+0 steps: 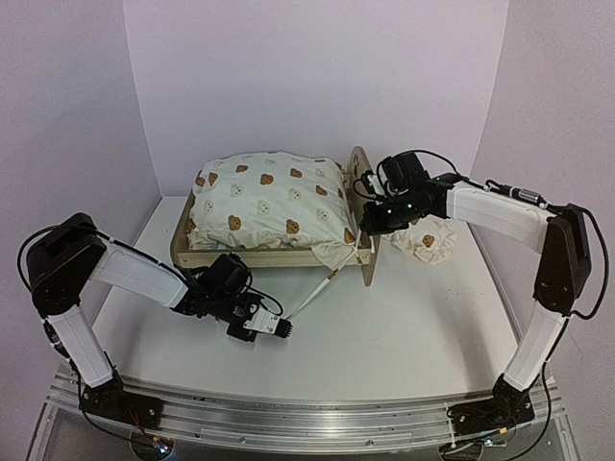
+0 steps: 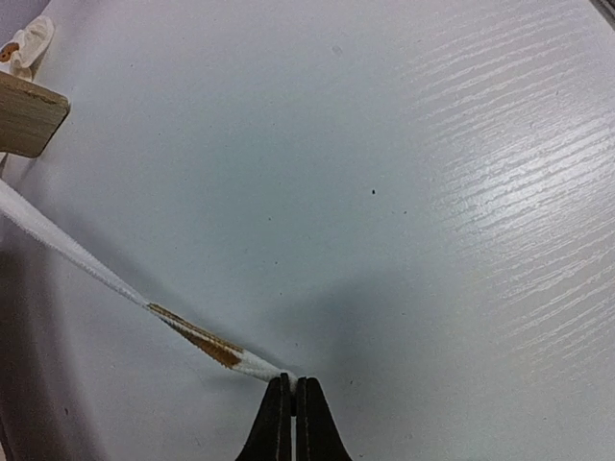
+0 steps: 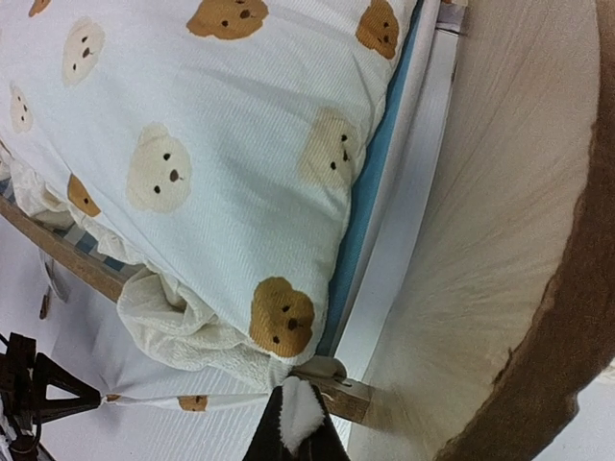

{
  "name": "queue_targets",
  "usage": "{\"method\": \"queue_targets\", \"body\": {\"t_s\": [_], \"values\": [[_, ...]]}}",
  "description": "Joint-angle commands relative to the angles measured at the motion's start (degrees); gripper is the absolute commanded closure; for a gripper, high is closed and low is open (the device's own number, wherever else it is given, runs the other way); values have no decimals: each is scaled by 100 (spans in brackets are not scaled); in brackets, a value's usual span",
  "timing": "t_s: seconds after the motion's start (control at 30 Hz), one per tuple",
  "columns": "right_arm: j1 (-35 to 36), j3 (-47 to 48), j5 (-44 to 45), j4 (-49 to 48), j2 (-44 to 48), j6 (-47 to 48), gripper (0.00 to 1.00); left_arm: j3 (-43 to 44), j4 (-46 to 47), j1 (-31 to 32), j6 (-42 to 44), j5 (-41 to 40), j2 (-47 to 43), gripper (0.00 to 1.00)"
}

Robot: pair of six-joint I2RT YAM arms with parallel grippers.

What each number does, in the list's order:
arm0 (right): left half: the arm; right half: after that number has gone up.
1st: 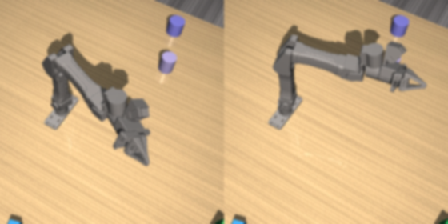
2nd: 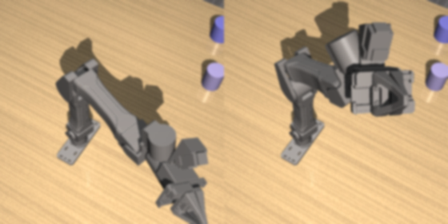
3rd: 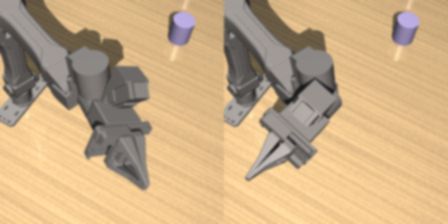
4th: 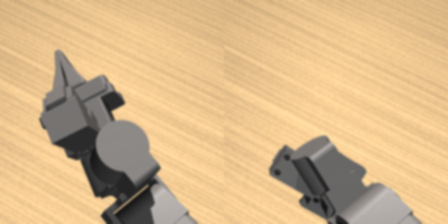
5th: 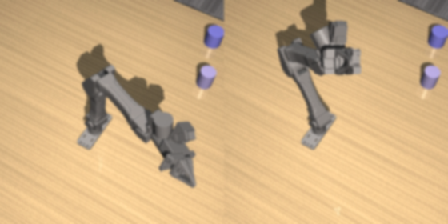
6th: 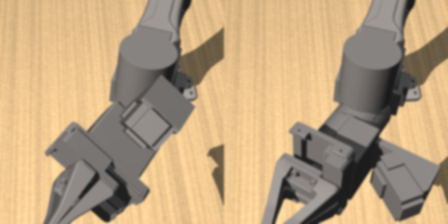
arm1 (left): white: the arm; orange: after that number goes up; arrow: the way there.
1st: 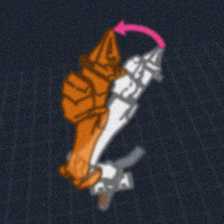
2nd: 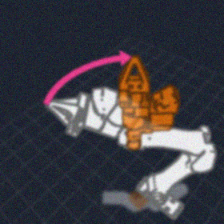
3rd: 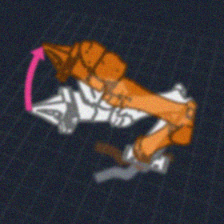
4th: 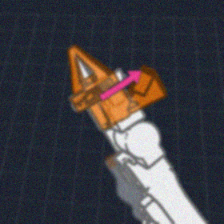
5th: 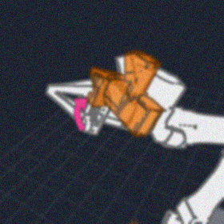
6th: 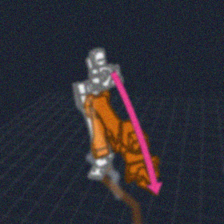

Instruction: Set up the pet bed

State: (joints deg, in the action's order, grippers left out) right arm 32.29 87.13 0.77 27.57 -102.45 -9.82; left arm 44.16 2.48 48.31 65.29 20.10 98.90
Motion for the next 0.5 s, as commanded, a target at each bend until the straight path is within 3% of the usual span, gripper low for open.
{"method": "queue_targets", "body": {"t_s": [0.0, 0.17, 0.3, 0.47], "values": [[-249, 395, 827, -1058, 496, -155, 100, -326, -799, 29, 576, -245, 227, 100], [-358, 218, 657, -1045, 720, -359, 100, -488, -642, 30, 847, -276, 227, 100], [-359, -208, -508, -767, 907, -749, 100, 244, -733, 30, -120, 112, 297, 100], [-224, -1555, -1885, -423, 1389, -1590, 100, 1018, -346, 40, -1040, 558, 533, 100]]}}
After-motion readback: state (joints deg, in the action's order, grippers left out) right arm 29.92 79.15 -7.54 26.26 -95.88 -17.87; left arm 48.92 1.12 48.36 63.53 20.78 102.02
